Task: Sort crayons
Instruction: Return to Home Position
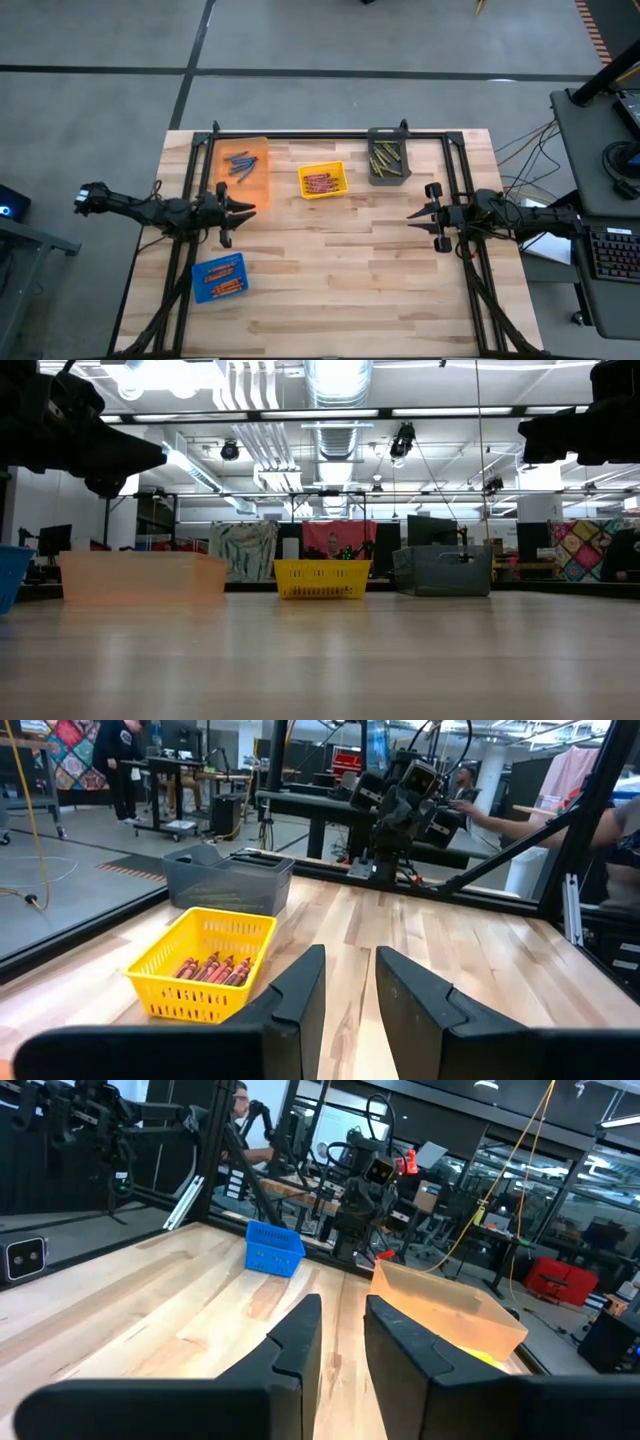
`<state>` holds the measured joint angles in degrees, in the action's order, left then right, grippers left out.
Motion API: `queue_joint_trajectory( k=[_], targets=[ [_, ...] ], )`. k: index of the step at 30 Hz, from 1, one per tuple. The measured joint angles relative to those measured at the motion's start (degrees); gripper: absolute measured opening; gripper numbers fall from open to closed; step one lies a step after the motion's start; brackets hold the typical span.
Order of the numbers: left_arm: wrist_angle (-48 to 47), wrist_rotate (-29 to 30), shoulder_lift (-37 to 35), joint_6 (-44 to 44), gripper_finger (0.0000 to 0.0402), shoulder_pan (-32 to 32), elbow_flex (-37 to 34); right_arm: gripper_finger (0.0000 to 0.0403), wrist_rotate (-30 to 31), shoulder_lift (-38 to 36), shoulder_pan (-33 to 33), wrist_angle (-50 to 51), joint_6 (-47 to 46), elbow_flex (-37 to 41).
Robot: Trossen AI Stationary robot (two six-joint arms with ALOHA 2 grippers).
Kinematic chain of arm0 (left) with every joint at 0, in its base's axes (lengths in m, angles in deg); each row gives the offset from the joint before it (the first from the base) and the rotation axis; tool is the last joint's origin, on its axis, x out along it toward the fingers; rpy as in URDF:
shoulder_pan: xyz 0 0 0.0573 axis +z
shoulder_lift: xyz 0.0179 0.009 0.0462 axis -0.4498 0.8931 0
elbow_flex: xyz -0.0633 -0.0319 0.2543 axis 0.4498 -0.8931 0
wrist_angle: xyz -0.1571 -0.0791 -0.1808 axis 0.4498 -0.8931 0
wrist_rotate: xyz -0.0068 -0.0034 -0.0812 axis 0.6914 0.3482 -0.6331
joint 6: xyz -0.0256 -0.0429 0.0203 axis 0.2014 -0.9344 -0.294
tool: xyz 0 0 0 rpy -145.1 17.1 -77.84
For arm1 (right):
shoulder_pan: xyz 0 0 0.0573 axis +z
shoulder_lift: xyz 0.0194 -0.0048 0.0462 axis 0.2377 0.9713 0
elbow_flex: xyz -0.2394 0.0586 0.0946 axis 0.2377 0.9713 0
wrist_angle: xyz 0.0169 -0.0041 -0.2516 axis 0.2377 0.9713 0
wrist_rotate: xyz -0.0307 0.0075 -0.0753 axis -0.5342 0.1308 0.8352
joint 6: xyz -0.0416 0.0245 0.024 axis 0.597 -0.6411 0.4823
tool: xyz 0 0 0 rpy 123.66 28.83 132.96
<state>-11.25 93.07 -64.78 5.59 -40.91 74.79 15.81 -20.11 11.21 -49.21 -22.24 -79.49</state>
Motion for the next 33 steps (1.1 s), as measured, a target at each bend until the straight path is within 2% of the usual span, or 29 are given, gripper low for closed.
queue_joint_trajectory(
  k=[12, 24, 33],
  targets=[
    [-0.01, 0.0, 1.28, 0.01, 0.0075, 0.0, 0.0, 0.0084, 0.0, 0.0, 0.0, 0.02, 0.0, 0.0],
    [-0.01, 0.0, 1.92, 0.0, 0.0075, 0.01, 0.0, 0.0069, 0.0, 0.0, 0.01, 0.03, 0.0, 0.0],
    [0.0, 0.0, 1.92, 0.0, 0.0075, 0.02, 0.0, 0.0074, 0.0, 0.0, 0.0, 0.02, 0.0, 0.0]
  ],
)
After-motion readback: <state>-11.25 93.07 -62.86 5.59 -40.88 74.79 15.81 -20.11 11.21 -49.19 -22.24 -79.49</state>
